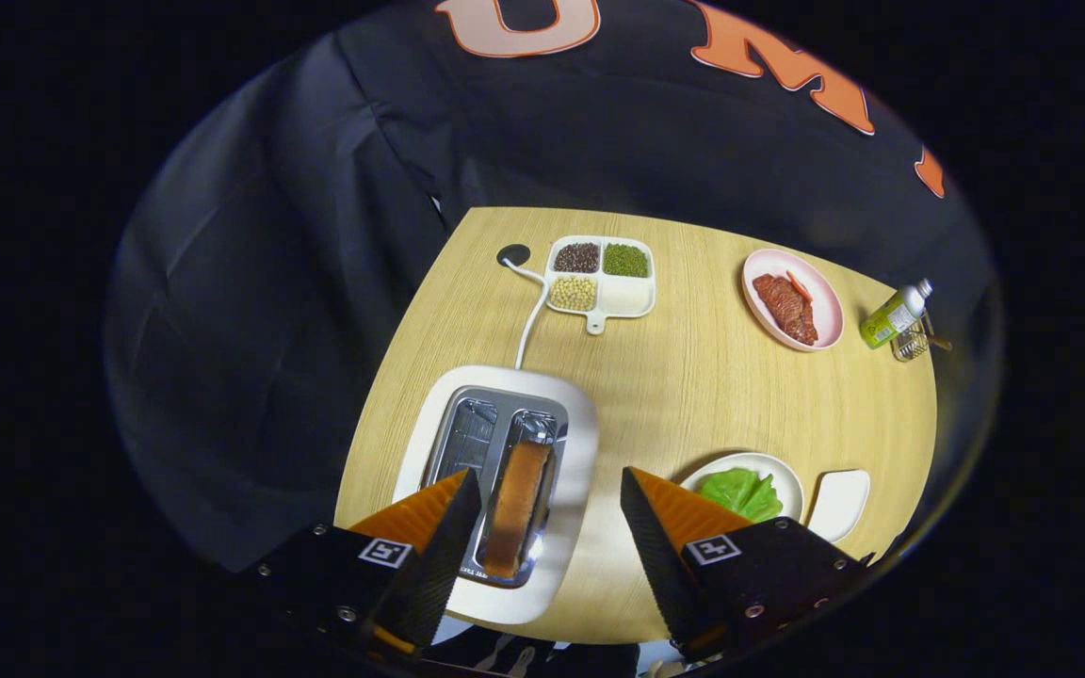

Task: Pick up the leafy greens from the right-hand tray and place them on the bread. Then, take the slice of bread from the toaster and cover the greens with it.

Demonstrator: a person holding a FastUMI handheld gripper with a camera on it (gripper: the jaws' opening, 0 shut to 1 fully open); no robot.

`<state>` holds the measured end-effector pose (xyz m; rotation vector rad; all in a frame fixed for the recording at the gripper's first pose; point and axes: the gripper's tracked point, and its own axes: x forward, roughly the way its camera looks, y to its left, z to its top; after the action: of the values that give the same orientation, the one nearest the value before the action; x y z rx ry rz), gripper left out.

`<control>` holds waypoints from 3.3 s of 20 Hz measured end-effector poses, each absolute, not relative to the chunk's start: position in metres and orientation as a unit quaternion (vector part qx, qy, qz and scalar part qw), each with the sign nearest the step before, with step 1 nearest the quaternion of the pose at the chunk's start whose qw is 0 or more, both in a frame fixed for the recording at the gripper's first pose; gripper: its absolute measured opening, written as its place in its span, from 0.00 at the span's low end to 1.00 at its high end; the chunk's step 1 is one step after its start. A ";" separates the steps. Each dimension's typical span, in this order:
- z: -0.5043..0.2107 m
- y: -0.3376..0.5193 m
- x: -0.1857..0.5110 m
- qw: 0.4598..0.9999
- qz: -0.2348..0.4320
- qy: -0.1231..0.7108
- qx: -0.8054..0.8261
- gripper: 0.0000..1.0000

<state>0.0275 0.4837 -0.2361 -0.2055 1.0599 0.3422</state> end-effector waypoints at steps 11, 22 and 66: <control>-0.237 0.496 0.022 0.839 0.151 0.513 -0.099 0.11; -0.147 0.483 0.024 0.873 0.181 0.450 -0.060 0.07; -0.342 0.219 0.054 0.835 0.147 0.530 0.013 0.35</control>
<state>0.0535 0.2192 -0.3417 0.0268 1.1218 0.3111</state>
